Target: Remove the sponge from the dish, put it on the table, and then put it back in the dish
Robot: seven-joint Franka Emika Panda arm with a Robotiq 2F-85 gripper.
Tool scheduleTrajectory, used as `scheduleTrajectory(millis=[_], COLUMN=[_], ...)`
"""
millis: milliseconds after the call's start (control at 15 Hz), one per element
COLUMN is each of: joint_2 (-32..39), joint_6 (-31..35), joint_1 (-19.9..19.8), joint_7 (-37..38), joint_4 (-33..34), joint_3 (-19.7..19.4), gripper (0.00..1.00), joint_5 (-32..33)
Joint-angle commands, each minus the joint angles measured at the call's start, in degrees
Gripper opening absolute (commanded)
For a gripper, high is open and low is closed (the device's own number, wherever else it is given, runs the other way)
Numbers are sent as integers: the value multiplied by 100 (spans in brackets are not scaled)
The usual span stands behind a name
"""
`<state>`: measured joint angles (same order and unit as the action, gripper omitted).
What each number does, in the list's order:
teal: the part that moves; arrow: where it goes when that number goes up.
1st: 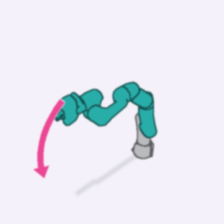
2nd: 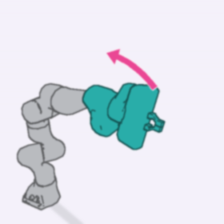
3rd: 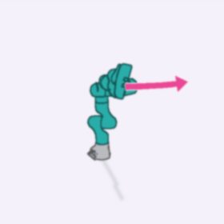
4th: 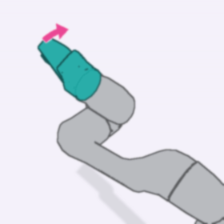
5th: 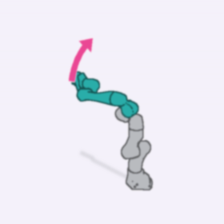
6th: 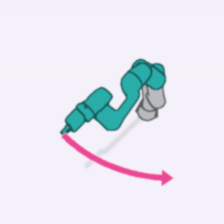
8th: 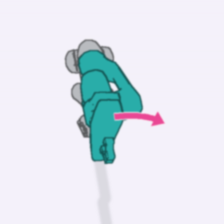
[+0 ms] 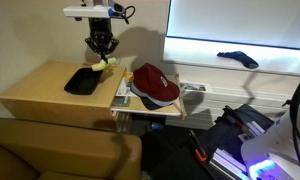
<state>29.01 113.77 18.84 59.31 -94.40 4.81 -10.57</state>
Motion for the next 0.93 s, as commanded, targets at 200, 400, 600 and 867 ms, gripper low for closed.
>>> scheduleTrajectory(millis=[200, 400, 600, 867], joint_2=[-151, 270, 775, 1202], joint_6=[484, 1618, 2609, 3470], joint_1=[-204, -106, -33, 24], joint_7=[-461, -650, -891, -1172], joint_4=[-1268, -1420, -1320, -1304], joint_3=[206, 288, 416, 453], gripper=[1, 1, 1, 1], joint_5=[-459, -466, -452, -404])
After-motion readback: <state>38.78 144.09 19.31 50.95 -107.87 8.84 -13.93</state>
